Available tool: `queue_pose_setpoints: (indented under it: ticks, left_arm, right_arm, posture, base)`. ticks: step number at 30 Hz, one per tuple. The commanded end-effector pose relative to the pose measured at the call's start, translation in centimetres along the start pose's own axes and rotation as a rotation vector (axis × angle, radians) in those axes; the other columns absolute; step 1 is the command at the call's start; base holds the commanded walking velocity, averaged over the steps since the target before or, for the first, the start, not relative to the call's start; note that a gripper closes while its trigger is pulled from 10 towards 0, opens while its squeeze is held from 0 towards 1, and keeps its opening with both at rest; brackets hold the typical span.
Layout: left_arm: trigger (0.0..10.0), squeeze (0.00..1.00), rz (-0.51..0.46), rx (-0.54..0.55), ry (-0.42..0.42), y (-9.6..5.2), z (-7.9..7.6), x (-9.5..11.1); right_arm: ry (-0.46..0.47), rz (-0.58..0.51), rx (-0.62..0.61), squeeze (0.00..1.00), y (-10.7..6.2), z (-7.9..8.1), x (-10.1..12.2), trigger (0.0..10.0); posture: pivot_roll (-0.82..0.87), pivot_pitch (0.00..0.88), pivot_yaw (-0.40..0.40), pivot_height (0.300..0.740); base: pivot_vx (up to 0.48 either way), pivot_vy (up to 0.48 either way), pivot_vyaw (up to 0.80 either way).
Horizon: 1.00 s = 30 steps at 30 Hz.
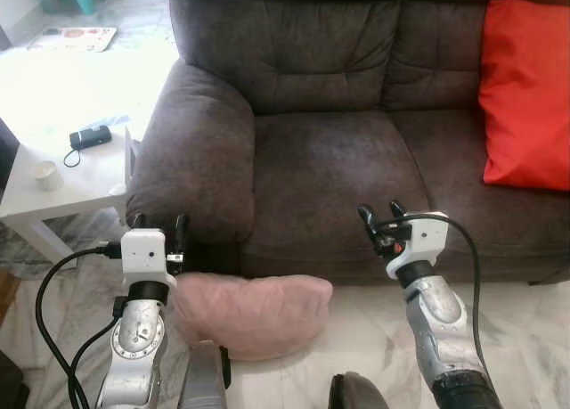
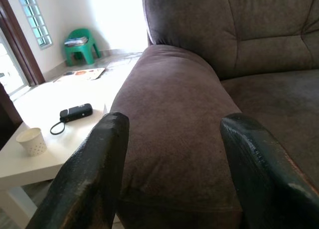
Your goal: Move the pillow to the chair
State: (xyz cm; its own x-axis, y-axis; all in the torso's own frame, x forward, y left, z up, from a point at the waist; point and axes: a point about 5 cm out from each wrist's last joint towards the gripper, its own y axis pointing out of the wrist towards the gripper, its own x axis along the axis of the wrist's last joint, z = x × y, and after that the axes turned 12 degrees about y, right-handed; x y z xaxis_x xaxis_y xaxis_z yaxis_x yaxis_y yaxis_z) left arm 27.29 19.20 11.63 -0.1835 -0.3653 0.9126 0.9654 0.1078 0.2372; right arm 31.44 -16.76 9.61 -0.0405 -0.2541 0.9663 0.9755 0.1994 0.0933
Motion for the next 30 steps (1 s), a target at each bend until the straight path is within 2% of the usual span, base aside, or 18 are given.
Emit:
queue_pose_setpoints:
  ticks: [1, 8, 23, 30]
  left_arm:
    - [10.0, 0.0, 0.017, -0.011, 0.002, -0.16, -0.09, -0.27]
    - [10.0, 0.0, 0.019, -0.012, 0.0, -0.14, -0.14, -0.3]
    - [10.0, 0.0, 0.029, -0.013, -0.007, -0.23, -0.19, -0.51]
    - [10.0, 0.0, 0.032, -0.014, -0.009, -0.25, -0.11, -0.59]
  right_arm:
    - [-0.001, 0.017, 0.0, 0.0, -0.16, -0.12, -0.24, 10.0]
    - [0.007, -0.017, 0.028, 0.0, -0.28, 0.4, -0.01, 10.0]
    - [0.0, -0.013, 0.013, 0.0, -0.33, -0.02, 0.05, 10.0]
    - [0.006, 0.027, -0.049, 0.0, -0.08, -0.55, -0.32, 10.0]
  posture:
    - [0.08, 0.12, -0.033, 0.581]
    - [0.08, 0.123, -0.035, 0.571]
    - [0.08, 0.128, -0.039, 0.571]
    - [0.08, 0.129, -0.037, 0.566]
  base:
    - [0.0, 0.0, 0.0]
    - [0.0, 0.0, 0.0]
    - [0.0, 0.0, 0.0]
    - [0.0, 0.0, 0.0]
